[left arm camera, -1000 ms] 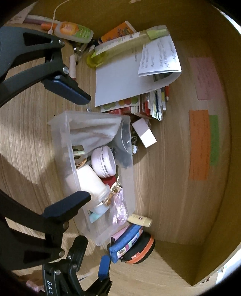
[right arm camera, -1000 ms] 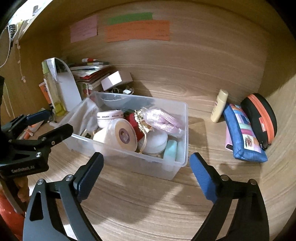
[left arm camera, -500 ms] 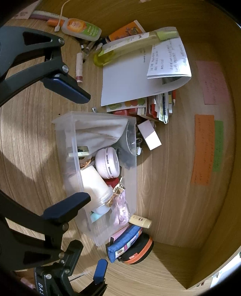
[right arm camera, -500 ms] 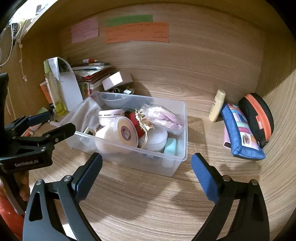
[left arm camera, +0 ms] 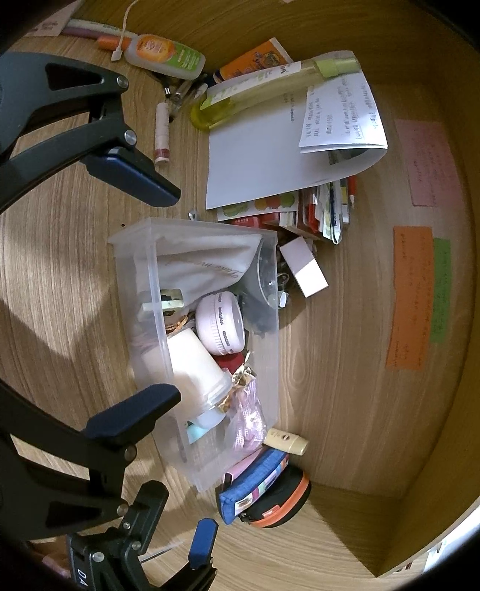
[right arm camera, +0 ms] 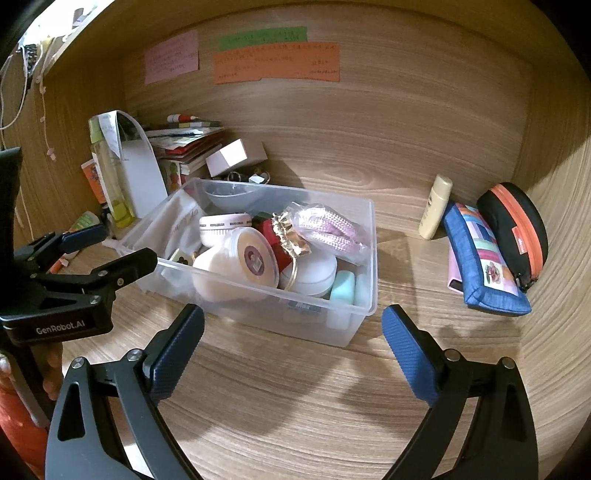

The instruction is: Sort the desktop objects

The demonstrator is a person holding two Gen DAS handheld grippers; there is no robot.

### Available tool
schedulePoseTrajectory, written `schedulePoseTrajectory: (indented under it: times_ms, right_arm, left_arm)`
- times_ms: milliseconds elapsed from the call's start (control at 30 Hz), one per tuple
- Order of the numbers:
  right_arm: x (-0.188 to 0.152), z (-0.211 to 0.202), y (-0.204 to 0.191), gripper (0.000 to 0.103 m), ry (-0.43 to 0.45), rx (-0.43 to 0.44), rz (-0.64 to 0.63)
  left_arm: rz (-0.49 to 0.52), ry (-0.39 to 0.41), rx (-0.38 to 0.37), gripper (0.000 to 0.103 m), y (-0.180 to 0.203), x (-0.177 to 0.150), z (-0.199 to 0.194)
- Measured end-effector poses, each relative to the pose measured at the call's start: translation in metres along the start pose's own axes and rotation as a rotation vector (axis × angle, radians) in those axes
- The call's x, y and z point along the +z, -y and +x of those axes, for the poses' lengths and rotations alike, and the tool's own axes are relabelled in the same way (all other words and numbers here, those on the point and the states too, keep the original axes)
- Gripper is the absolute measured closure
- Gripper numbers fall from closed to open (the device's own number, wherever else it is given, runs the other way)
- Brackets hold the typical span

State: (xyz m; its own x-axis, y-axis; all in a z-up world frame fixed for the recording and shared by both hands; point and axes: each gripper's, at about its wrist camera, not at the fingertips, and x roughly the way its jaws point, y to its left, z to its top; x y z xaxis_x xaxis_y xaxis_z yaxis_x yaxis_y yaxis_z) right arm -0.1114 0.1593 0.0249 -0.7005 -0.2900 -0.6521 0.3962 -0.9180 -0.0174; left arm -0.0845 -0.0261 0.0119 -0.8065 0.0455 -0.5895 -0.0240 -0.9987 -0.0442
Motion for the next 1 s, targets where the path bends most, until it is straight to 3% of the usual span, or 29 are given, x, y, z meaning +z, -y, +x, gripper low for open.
schedulePoseTrajectory:
  times_ms: [300, 467, 1000]
  right_arm:
    - [0.0, -0.001, 0.0, 0.007, 0.001, -0.001, 0.001]
    - [0.0, -0.001, 0.0, 0.007, -0.004, 0.002, 0.004]
    - [-0.001, 0.001, 0.003, 0.007, -0.013, 0.02, 0.005]
  left_arm:
    - [-0.015, -0.006, -0.01, 0.005, -0.003, 0.001, 0.0]
    - [-0.02, -0.025, -0.06, 0.005, -0.002, 0.002, 0.001]
    - [0.017, -0.018, -0.021, 0.005, 0.007, 0.0, -0.002]
